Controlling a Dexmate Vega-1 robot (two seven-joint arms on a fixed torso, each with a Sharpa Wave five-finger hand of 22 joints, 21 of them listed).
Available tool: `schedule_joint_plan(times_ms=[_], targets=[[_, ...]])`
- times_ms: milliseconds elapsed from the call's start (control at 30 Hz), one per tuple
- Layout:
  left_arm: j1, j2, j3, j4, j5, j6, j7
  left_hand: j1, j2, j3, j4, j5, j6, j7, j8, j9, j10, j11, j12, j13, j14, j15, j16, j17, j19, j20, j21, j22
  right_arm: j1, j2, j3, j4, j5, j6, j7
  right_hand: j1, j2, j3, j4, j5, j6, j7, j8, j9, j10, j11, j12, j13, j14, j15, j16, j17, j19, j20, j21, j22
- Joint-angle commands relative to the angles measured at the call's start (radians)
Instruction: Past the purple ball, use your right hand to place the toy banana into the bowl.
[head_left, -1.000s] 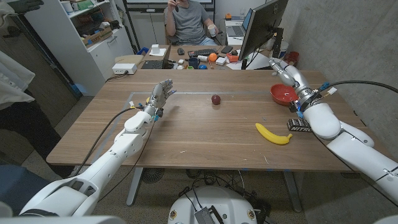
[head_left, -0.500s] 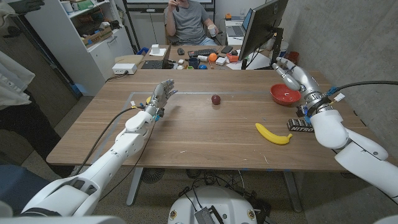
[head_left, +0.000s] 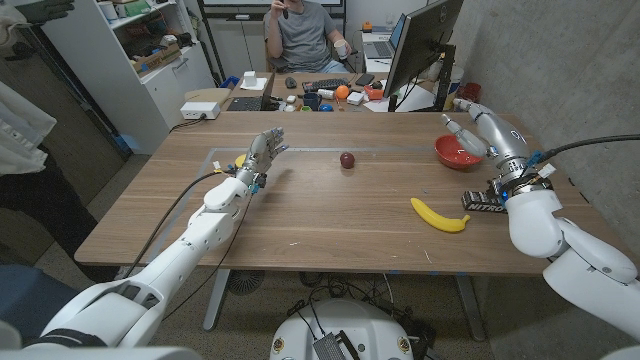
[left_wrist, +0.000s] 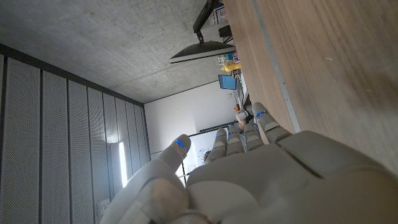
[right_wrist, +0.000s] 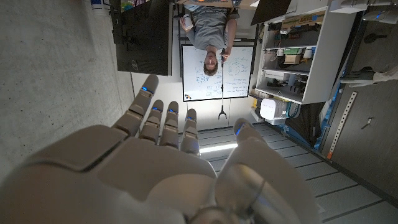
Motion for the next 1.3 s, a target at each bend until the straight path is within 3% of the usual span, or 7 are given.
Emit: schedule_joint_plan(times_ms=[33, 200, 733, 800, 1133, 1300], targets=[[-0.027, -0.014, 0.012, 0.041, 0.000, -0.002, -0.033, -0.007, 0.111, 0.004, 0.000, 0.004, 0.003, 0.004, 0.001, 0.004, 0.004, 0.002, -0.002, 0.003, -0.001, 0.003, -0.002, 0.003, 0.003, 0.008, -0.003, 0.005, -0.066, 0.003, -0.005, -0.078, -0.118, -0.126, 0.026, 0.017, -0.011, 0.002, -0.016, -0.005, -0.001, -0.011, -0.004, 0.005, -0.001, -0.011, -0.008, 0.003, 0.004, -0.008, -0.003, 0.002, 0.008, 0.007, -0.008, 0.001], [-0.035, -0.017, 0.015, 0.052, 0.001, -0.003, -0.041, -0.007, 0.111, 0.004, 0.000, 0.004, 0.003, 0.004, 0.001, 0.004, 0.004, 0.003, -0.002, 0.003, -0.001, 0.003, -0.003, 0.003, 0.003, 0.008, -0.004, 0.005, -0.062, -0.005, -0.024, -0.090, -0.150, -0.158, 0.038, 0.027, -0.021, 0.001, -0.028, -0.007, -0.003, -0.013, -0.006, 0.005, -0.004, -0.014, -0.010, 0.003, 0.004, -0.010, -0.005, 0.001, 0.015, 0.006, -0.010, 0.002], [-0.052, -0.025, 0.018, 0.085, 0.001, -0.008, -0.056, -0.008, 0.111, 0.004, 0.000, 0.004, 0.002, 0.004, -0.001, 0.004, 0.003, 0.001, -0.003, 0.003, -0.002, 0.002, -0.004, 0.003, 0.003, 0.009, -0.008, 0.005, -0.012, -0.100, -0.123, -0.130, -0.260, -0.347, 0.167, 0.069, -0.043, 0.006, -0.067, -0.011, -0.013, -0.021, -0.011, 0.006, -0.014, -0.028, -0.017, 0.003, -0.001, -0.023, -0.011, 0.001, 0.025, 0.005, -0.026, 0.002], [-0.054, -0.025, 0.019, 0.088, 0.002, -0.008, -0.056, -0.008, 0.111, 0.004, 0.000, 0.004, 0.002, 0.004, -0.001, 0.004, 0.003, 0.002, -0.003, 0.003, -0.002, 0.002, -0.004, 0.003, 0.003, 0.009, -0.008, 0.005, -0.018, -0.102, -0.113, -0.125, -0.242, -0.331, 0.159, 0.072, -0.044, 0.006, -0.069, -0.012, -0.013, -0.021, -0.010, 0.006, -0.014, -0.028, -0.017, 0.003, -0.001, -0.025, -0.012, 0.001, 0.026, 0.005, -0.027, 0.002], [-0.051, -0.022, 0.018, 0.081, 0.002, -0.004, -0.053, -0.008, 0.111, 0.004, 0.000, 0.004, 0.001, 0.004, -0.001, 0.004, 0.004, 0.004, -0.004, 0.003, -0.002, 0.002, -0.005, 0.003, 0.003, 0.009, -0.010, 0.005, 0.015, -0.152, -0.182, -0.125, -0.260, -0.427, 0.211, 0.089, -0.049, 0.009, -0.084, -0.015, -0.013, -0.022, -0.010, 0.007, -0.016, -0.030, -0.018, 0.004, 0.001, -0.032, -0.012, 0.001, 0.032, 0.001, -0.034, 0.003], [-0.048, -0.020, 0.017, 0.077, 0.003, -0.003, -0.050, -0.009, 0.111, 0.003, 0.000, 0.004, 0.002, 0.004, -0.001, 0.004, 0.003, 0.003, -0.004, 0.003, -0.002, 0.002, -0.005, 0.003, 0.003, 0.009, -0.011, 0.005, 0.002, -0.177, -0.176, -0.131, -0.221, -0.444, 0.233, 0.095, -0.051, 0.010, -0.090, -0.016, -0.012, -0.022, -0.010, 0.007, -0.017, -0.029, -0.019, 0.004, 0.003, -0.036, -0.012, 0.001, 0.034, 0.002, -0.037, 0.003]])
